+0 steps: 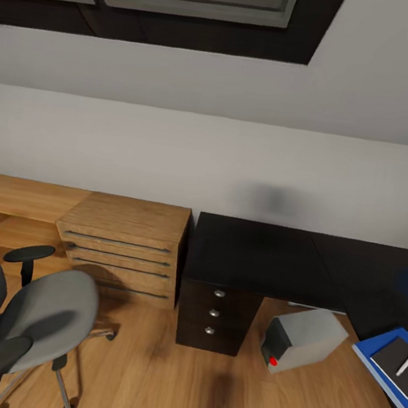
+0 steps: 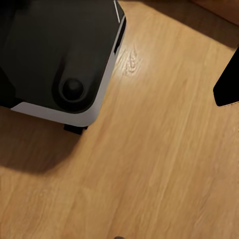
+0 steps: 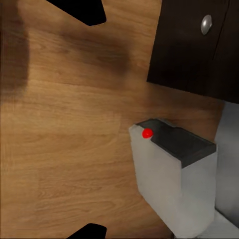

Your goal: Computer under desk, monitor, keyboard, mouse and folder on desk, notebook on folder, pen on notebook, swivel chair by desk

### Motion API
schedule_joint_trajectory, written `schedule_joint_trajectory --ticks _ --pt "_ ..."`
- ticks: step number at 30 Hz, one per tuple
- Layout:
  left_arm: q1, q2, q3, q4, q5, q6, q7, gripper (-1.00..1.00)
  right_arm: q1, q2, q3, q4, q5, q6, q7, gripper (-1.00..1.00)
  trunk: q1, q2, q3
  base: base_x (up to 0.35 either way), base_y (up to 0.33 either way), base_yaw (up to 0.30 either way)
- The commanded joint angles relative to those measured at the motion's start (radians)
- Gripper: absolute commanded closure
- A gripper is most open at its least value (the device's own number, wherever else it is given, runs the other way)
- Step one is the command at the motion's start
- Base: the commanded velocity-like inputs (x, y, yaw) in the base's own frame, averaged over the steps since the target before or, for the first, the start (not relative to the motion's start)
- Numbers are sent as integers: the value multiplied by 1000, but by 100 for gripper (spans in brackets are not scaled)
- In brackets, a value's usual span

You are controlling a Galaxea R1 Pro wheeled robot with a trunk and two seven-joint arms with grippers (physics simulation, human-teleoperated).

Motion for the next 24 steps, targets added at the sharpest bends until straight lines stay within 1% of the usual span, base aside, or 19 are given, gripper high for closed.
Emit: schedule_joint_trajectory --ticks 1,4,7,10,13,16,17,18,21,22,24 --pt "0 1 -9 -2 10 -3 7 -100 4 -2 9 0 1 -6 -9 -100 1 -2 -3 0 0 251" --pt "0 1 -9 -2 10 -4 6 -100 20 -7 10 0 -12 -33 -10 -100 1 -2 -5 0 0 249" --pt "0 1 -9 -2 10 -4 7 -100 29 -5 11 0 -22 -50 -11 -100 1 -2 -8 0 0 245" --pt "0 1 -9 -2 10 -4 7 -100 47 2 14 0 -28 -77 -17 -100 1 -2 -10 0 0 239" --pt "0 1 -9 -2 10 -4 7 -100 61 19 14 -1 -29 -100 -32 -100 1 -2 -13 0 0 234" --pt "0 1 -9 -1 10 -4 7 -100 68 29 14 0 -29 -116 -53 -100 1 -2 -16 0 0 231" --pt "0 1 -9 -1 10 -4 6 -100 72 34 15 0 -29 -128 -70 -100 1 -2 -16 0 0 227" --pt "0 1 -9 5 10 -4 6 -100 78 39 15 0 -28 -150 -103 -100 1 -2 -17 0 0 223" --pt "0 1 -9 11 10 -6 6 -100 82 41 15 0 -27 -170 -120 -100 1 -2 -20 0 0 219" --pt "0 2 -9 13 10 -24 6 -100 84 44 15 0 -27 -185 -128 -100 1 -2 -21 0 0 213" --pt "0 2 -9 16 11 -47 6 -100 85 45 16 0 -27 -189 -130 -100 1 -2 -23 0 0 212"
